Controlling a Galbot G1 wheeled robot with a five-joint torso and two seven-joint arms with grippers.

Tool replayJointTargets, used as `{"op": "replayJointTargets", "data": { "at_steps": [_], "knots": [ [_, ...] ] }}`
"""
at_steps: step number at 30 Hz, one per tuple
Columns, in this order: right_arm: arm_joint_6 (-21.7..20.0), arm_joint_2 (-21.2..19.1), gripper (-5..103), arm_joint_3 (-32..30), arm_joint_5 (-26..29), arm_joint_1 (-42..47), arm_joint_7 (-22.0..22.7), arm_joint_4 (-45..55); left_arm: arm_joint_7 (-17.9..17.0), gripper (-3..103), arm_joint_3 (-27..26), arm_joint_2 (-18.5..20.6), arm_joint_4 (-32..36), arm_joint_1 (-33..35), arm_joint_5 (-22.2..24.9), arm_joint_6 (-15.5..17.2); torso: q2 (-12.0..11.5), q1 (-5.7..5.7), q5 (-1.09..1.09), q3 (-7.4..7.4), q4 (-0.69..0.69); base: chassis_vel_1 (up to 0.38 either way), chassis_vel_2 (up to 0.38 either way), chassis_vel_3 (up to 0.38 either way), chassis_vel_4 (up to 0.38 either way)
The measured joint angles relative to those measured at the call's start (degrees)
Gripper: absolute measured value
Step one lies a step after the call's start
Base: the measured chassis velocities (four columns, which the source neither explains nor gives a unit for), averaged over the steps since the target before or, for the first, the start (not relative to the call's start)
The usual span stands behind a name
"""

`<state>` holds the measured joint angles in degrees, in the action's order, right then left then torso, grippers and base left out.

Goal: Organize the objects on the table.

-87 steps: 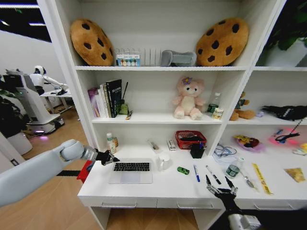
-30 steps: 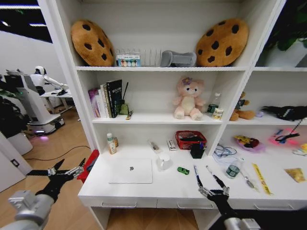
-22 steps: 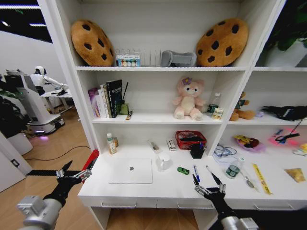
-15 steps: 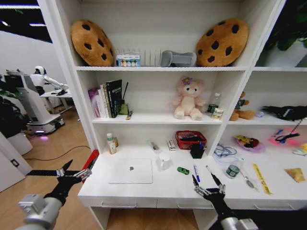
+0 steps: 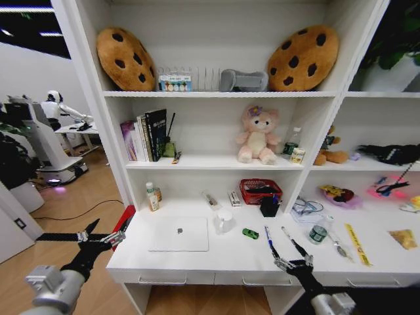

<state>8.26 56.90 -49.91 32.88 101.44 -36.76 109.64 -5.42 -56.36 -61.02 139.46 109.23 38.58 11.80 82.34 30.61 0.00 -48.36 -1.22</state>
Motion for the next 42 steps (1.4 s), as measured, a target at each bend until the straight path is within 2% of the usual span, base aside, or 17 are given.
{"op": "replayJointTargets", "data": {
  "at_steps": [1, 3, 5, 7, 12, 13, 17, 28, 38, 42],
  "knots": [
    [0.00, 0.00, 100, 0.00, 0.00, 0.00, 0.00, 0.00, 0.00, 100, 0.00, 0.00, 0.00, 0.00, 0.00, 0.00, 0.00, 0.00, 0.00, 0.00, 0.00, 0.000, 0.000, 0.000, 0.000],
    [0.33, -4.16, 100, -0.62, 0.57, -5.15, -8.48, -5.15, 0.00, 100, 0.01, 0.00, -0.02, 0.00, 0.02, 0.02, -0.01, 0.00, 0.02, 0.00, 0.00, 0.000, 0.000, 0.000, 0.000],
    [0.33, -4.73, 100, -0.40, 0.64, -6.15, -8.36, -6.11, 0.01, 100, 0.01, 0.00, -0.02, 0.00, 0.02, 0.01, 0.00, 0.01, 0.01, -0.01, 0.00, 0.000, 0.000, 0.000, 0.000],
    [0.33, -6.07, 100, 1.33, 0.54, -9.48, -5.84, -9.65, 0.01, 100, 0.03, 0.01, -0.02, 0.00, 0.03, 0.02, 0.00, 0.00, 0.01, 0.00, -0.03, 0.000, 0.000, 0.000, 0.000],
    [0.32, -6.07, 100, 3.81, -1.56, -12.76, -1.48, -12.79, 0.00, 100, 0.03, 0.02, -0.04, -0.01, 0.04, 0.02, 0.00, 0.01, 0.02, 0.00, -0.02, 0.000, 0.000, 0.000, 0.000],
    [0.33, -5.75, 100, 4.54, -2.46, -13.61, 0.03, -13.10, 0.01, 100, 0.03, 0.03, -0.05, -0.01, 0.05, 0.02, 0.00, 0.01, 0.02, 0.00, -0.02, 0.000, 0.000, 0.000, 0.000],
    [0.71, -5.14, 100, 4.79, -2.57, -12.69, 1.16, -10.54, 0.00, 100, 0.03, 0.04, -0.06, -0.01, 0.05, 0.02, 0.00, 0.01, -0.01, 0.00, -0.01, 0.000, 0.000, 0.000, 0.000],
    [0.41, -3.82, 100, 4.75, -2.39, -10.88, 1.44, -7.53, 0.00, 100, 0.03, 0.05, -0.07, -0.02, 0.05, 0.02, 0.00, 0.00, 0.00, 0.01, -0.02, 0.000, 0.000, 0.000, 0.000],
    [-0.13, -5.13, 100, 6.39, -2.38, -13.18, 0.39, -9.15, -0.01, 100, 0.03, 0.05, -0.08, -0.02, 0.05, 0.02, 0.00, 0.00, 0.00, 0.01, -0.01, -0.111, -0.121, 0.113, 0.120],
    [0.00, -5.86, 100, 8.35, -2.08, -15.12, -0.33, -10.86, -0.01, 100, 0.04, 0.05, -0.08, -0.02, 0.06, 0.02, 0.00, 0.01, 0.01, 0.00, -0.06, -0.211, -0.229, 0.202, 0.199]
  ]
}}
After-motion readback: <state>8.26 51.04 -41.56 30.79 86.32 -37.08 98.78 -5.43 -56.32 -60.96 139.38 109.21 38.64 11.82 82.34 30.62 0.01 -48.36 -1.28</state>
